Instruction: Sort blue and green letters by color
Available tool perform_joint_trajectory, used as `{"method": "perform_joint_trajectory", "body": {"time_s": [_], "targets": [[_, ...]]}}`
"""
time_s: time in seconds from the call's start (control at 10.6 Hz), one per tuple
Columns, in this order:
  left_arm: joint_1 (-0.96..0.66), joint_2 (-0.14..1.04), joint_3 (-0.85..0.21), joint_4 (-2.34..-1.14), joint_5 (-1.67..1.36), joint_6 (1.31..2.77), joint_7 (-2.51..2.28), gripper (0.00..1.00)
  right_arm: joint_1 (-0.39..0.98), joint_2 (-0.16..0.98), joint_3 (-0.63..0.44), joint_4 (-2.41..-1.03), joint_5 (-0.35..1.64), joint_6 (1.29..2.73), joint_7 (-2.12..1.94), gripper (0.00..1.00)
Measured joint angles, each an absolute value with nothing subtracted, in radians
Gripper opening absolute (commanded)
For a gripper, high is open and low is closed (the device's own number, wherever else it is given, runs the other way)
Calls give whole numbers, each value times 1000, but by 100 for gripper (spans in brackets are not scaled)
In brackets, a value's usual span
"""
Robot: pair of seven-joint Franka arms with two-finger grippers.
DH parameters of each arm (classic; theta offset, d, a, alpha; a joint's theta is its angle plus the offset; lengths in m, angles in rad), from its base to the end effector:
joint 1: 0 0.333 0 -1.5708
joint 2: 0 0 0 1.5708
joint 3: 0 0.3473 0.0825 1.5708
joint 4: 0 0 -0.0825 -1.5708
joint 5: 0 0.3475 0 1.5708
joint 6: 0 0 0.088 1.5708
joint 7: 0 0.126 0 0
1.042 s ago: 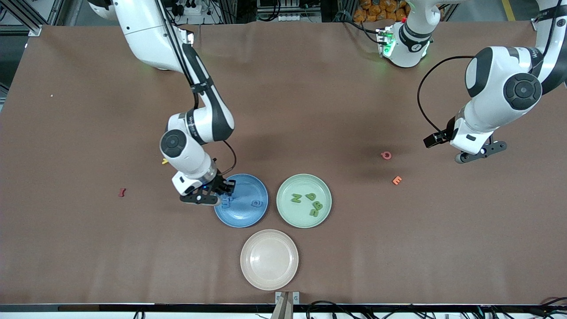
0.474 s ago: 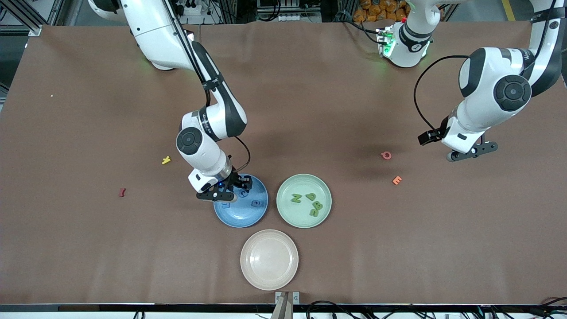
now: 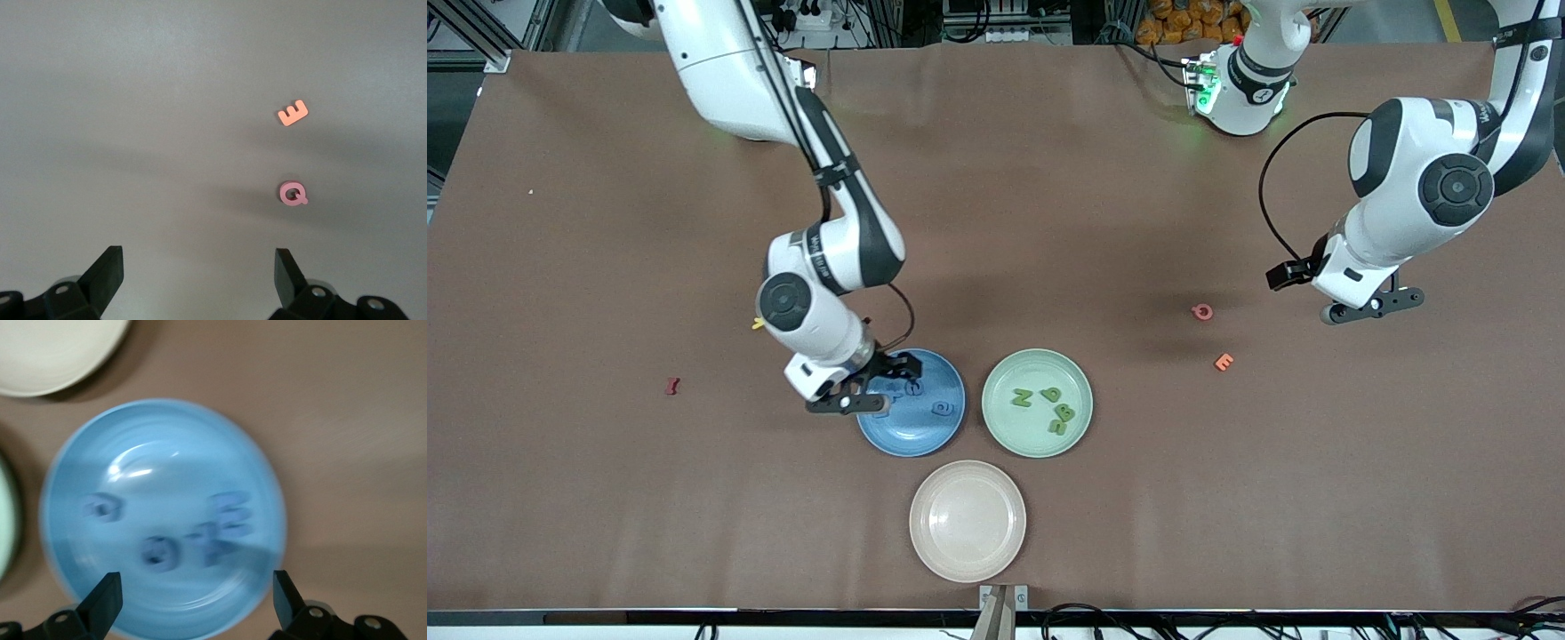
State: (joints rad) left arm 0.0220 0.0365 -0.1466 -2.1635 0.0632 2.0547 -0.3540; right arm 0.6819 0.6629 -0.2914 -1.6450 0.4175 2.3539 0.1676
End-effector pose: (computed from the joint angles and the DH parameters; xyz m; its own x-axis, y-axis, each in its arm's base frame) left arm 0.4903 -0.0565 0.4021 0.9727 0.1985 -0.1201 0.1880 -0.9777 -0.0932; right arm 0.6192 0.3001 0.2766 0.9989 0.0013 0.0470 0.0084 -0.9888 -0.1493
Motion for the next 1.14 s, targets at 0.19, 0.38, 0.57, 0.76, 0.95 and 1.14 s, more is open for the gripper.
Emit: {"method": "perform_joint_trajectory", "body": {"time_s": [0.19,0.38,0.57,0.76,0.95,1.14], "targets": [[33,40,-146,-2162,63,2056,-335,100,607,662,-325,-1634,377,2317,53,100],[48,40,-145,-2145,63,2058,-273,100,570,660,-388,-1623,351,2264,-54,100],[54,39,-145,-2113,63,2058,-221,100,567,657,-482,-1576,346,2137,-151,100],[55,39,-145,-2078,63,2058,-206,100,568,646,-568,-1494,346,1992,-192,100],[55,39,-145,-2042,63,2057,-202,100,569,623,-631,-1425,345,1891,-197,100],[55,39,-145,-2000,63,2047,-178,100,570,588,-670,-1391,344,1826,-198,100]]}}
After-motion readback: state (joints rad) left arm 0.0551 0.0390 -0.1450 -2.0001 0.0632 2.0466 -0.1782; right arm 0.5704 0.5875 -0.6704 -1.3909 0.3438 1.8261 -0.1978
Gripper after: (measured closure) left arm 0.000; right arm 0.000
